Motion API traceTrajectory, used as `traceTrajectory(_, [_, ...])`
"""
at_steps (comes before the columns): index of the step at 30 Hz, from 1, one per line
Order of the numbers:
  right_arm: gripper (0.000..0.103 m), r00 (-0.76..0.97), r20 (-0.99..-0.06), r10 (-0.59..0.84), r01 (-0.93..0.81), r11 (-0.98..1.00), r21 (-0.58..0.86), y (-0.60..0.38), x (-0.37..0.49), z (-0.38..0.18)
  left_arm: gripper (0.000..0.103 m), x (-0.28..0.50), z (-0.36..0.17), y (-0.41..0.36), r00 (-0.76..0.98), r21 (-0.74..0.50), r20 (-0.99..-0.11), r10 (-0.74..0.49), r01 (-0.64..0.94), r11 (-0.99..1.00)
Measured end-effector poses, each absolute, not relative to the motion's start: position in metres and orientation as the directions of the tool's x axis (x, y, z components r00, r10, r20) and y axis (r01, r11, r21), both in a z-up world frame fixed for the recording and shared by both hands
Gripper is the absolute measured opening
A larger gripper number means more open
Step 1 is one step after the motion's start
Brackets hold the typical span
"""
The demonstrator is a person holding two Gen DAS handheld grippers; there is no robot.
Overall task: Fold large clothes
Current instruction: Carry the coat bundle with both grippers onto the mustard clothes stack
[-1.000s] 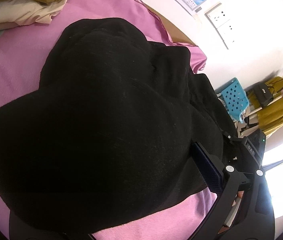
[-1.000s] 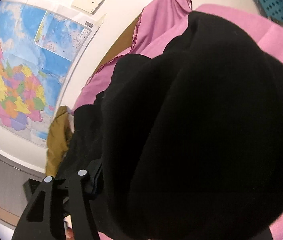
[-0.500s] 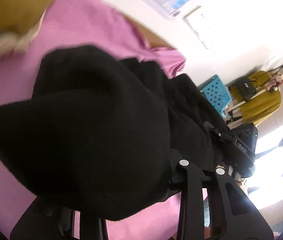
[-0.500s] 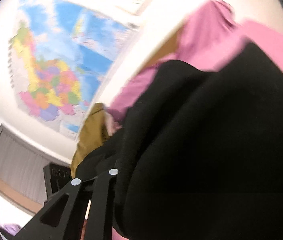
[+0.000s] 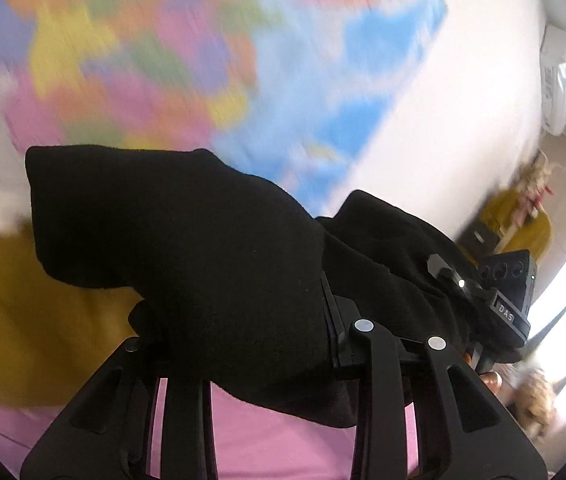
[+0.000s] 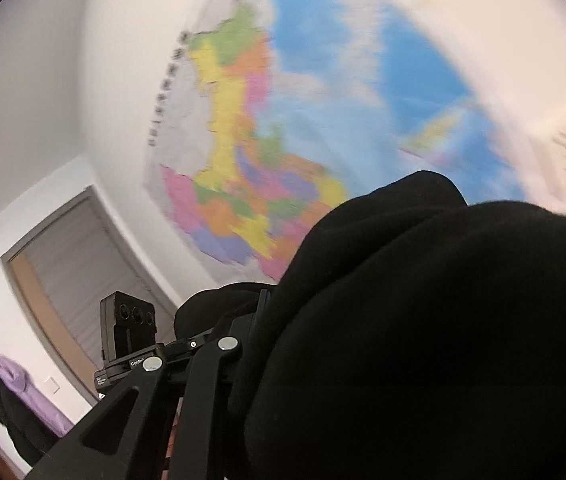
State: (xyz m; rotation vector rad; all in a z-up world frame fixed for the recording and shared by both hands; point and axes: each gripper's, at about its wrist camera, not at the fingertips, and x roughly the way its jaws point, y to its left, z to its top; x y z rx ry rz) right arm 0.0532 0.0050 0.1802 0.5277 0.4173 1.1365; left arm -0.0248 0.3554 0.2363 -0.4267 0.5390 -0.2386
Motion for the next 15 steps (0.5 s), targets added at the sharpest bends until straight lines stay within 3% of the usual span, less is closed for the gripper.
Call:
traceTrajectory(5, [0.016,0.266,0.005,0.964,-0.798,0.218,0.562,0.108,0.079,0.221,0.030,-0.028,0.276,0.444,0.910,-0.361,-0.395,-0.125,-0.029,0.932])
traceTrajectory(9, [0.016,0.165,-0.007,0.986,-0.828,0.142,0.542,0.213,0.090,0.210,0.031,-0.040,0.269,0.520,0.934,-0.324,-0.358,0.005,-0.130,0.937])
traceTrajectory(12, [0.016,0.088,-0.100,0.991,-0.822,0.129,0.555,0.270,0.084,0.164,0.034,-0.058,0.220,0.583,0.921,-0.327,-0.380,0.081,-0.216,0.920])
traceTrajectory(13, [0.016,0.052,-0.182,0.982,-0.805,0.149,0.575,0.299,0.085,0.130,0.037,-0.062,0.199,0.598,0.910,-0.333,-0.402,0.099,-0.246,0.910])
traceTrajectory(15, [0.016,-0.010,-0.306,0.952,-0.759,0.192,0.622,0.330,0.087,0.078,0.040,-0.064,0.126,0.632,0.832,-0.316,-0.534,0.148,-0.360,0.878])
